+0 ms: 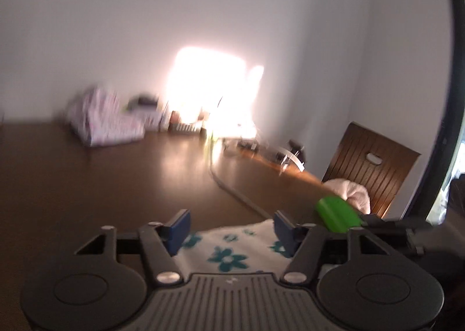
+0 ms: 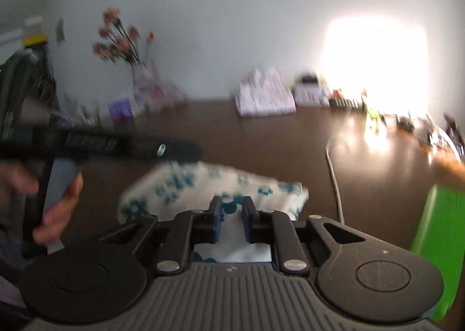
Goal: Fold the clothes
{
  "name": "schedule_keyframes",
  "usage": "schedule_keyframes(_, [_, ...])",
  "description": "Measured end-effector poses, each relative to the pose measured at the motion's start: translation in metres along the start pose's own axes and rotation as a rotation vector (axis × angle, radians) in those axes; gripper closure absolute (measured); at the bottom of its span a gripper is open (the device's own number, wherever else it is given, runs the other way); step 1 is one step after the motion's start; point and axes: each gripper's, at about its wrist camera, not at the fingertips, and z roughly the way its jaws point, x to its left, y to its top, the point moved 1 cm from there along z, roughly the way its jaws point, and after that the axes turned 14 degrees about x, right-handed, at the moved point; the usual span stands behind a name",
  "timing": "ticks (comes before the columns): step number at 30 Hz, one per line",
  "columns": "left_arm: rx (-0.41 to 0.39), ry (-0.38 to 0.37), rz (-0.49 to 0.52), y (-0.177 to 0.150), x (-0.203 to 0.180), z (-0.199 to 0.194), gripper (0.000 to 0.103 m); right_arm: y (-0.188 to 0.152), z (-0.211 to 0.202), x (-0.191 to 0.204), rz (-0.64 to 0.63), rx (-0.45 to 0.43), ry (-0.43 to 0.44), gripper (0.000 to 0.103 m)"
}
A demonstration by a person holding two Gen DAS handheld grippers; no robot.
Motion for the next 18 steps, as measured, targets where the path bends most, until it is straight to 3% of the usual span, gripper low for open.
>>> schedule_keyframes(3, [0.086,-0.032,-0.070,-0.005,0.019,0.013,0.060,-0.014,-0.003,0.001,0.024,-0.012,-0.008,0.089])
schedule_keyframes(7, [0.170,-0.021,-0.064,-0.018,0.024,0.029,0.061,-0.027,-0.008,-0.001,0.016,-0.024,-0.017,0.089])
schedule_keyframes(11, [0.186,-0.035,-0.112,-0.015,0.030,0.036,0.061,-0.032,-0.020,-0.005,0.029,-0.031,-0.010,0.089])
schedule_keyframes(14, [0.174,-0.018,-0.091,-0.007,0.025,0.038,0.061,-0.033,-0.030,-0.006,0.021,-0.056,-0.008,0.087])
schedule_keyframes(15, [0.171,-0.013,-0.084,-0.004,0.023,0.038,0.058,-0.028,-0.033,-0.006,0.020,-0.075,-0.012,0.087])
schedule_keyframes(18, [0.159,0.004,-0.063,0.005,0.018,0.040,0.033,-0.012,-0.034,-0.007,0.026,-0.127,-0.034,0.086])
